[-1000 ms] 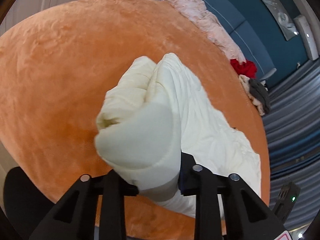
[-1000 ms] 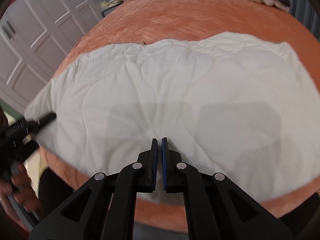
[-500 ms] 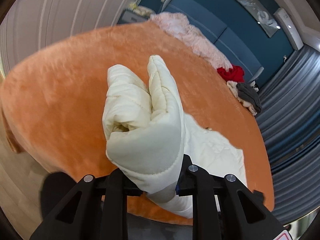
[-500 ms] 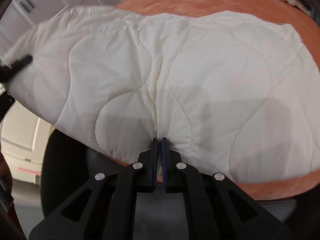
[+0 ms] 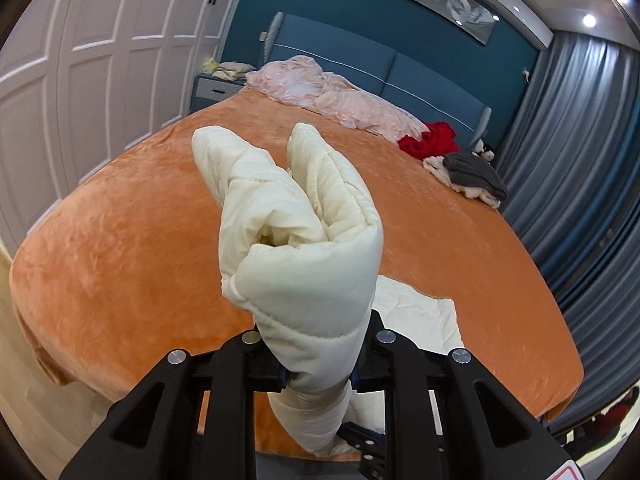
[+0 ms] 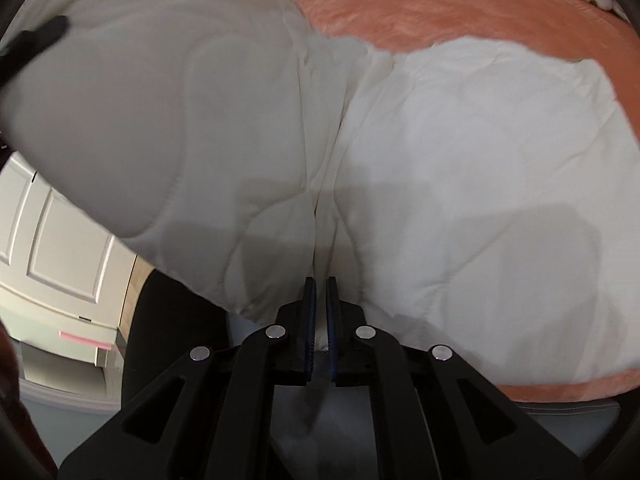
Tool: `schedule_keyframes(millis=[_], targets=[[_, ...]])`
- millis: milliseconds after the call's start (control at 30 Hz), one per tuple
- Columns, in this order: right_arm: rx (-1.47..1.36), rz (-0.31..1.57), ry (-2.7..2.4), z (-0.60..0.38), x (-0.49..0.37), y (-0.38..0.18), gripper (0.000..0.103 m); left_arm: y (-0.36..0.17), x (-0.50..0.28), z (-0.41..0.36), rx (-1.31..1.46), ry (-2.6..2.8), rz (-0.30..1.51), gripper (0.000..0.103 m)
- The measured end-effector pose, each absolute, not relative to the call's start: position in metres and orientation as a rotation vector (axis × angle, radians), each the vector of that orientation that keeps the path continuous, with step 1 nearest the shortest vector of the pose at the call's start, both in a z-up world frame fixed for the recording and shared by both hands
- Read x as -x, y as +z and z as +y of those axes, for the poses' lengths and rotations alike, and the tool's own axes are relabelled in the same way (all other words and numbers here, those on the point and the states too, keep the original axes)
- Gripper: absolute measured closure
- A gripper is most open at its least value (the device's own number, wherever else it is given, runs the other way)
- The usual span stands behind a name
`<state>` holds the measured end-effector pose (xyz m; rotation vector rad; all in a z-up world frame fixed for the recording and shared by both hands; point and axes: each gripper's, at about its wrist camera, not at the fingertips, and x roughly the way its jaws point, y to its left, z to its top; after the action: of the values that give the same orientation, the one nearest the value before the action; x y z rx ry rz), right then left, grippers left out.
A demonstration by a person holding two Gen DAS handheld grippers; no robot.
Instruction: Fold large clothes
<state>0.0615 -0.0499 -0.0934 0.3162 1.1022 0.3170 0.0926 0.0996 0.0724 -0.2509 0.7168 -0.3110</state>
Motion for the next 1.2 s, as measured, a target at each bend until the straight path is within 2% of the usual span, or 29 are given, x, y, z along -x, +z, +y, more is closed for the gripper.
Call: schedule_keyframes(millis=[533, 1200], targets=[[-0.293, 1.083, 0.265, -0.062, -0.042, -0.082, 0.098, 0.072, -0.096, 0.049, 0.157, -0.361, 0.769, 0.086], [-0.430, 1.037, 0.029, -0.176, 0.001, -0.076, 0.098, 0.031, -0.091, -0.040, 0.024, -0.451, 0.899, 0.086]])
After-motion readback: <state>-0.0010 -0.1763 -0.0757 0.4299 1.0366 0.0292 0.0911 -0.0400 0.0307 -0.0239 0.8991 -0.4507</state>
